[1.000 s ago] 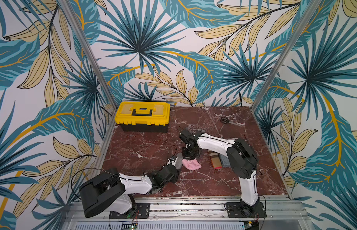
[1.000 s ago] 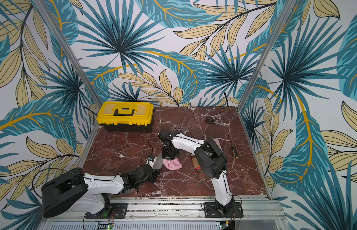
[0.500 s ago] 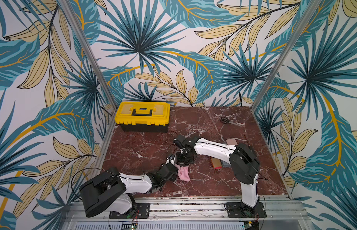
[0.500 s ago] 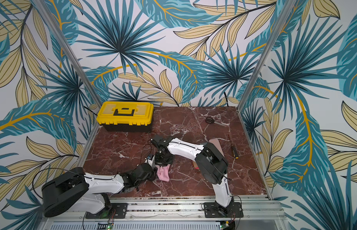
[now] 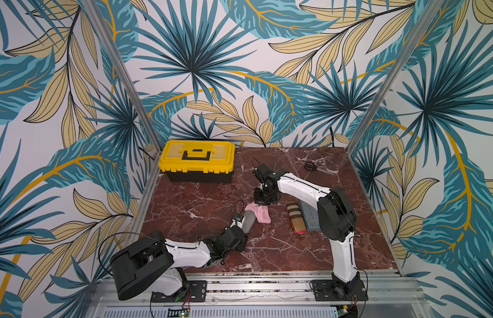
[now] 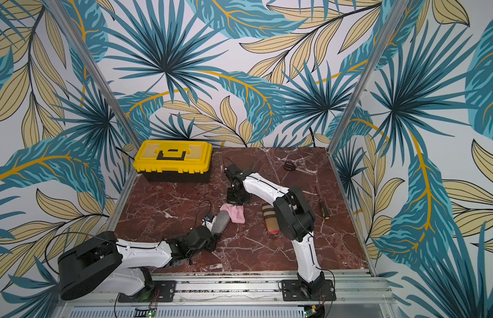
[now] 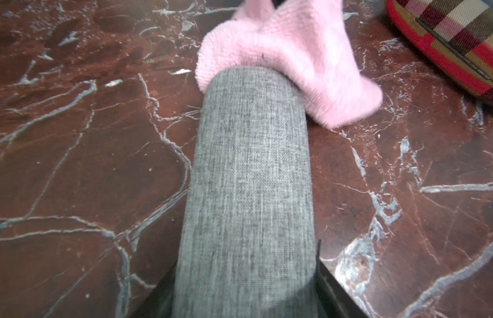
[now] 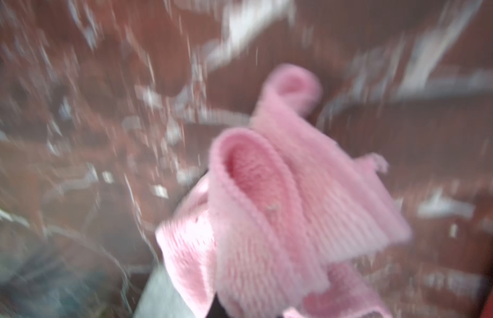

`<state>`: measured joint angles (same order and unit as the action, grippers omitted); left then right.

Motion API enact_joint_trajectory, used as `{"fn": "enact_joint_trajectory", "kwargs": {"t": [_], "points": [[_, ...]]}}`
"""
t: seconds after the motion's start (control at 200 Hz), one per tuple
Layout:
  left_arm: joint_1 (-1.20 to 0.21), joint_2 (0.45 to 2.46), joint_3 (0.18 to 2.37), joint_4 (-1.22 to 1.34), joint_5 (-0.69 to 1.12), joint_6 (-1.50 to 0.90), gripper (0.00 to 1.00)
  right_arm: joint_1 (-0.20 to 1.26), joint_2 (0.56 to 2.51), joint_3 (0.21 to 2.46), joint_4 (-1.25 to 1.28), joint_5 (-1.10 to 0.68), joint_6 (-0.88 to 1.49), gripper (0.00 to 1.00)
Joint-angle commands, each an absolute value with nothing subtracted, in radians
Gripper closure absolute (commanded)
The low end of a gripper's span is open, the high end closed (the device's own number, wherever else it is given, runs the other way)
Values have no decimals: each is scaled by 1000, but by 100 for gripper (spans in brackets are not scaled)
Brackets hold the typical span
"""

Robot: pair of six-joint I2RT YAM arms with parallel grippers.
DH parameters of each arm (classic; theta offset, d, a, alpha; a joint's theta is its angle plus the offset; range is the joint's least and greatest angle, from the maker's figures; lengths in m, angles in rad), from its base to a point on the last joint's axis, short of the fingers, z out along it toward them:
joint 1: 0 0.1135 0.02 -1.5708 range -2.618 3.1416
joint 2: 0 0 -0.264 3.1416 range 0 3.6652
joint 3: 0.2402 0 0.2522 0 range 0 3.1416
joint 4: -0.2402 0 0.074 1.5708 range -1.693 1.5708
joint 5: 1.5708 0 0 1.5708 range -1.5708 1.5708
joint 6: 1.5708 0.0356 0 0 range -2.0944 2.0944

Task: Wipe the eyeglass case
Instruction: Wipe the dirt from the eyeglass case.

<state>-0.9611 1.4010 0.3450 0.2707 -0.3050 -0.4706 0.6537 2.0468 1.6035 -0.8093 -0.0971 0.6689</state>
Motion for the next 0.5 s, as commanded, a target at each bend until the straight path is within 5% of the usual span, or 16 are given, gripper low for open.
{"fn": "enact_joint_trajectory", "kwargs": {"t": [0.0,0.245,0.496], "points": [[-967,1430,361,162,-256,-480,75,735,1932,1501,-793,-127,729,100],[-967,1420,362,152,-260,-479,75,751,2044,1513,-692,-243,788,100],[-965,1402,402,64,-224,-504,67,601,2252,1822,-998,38,556,100]]}}
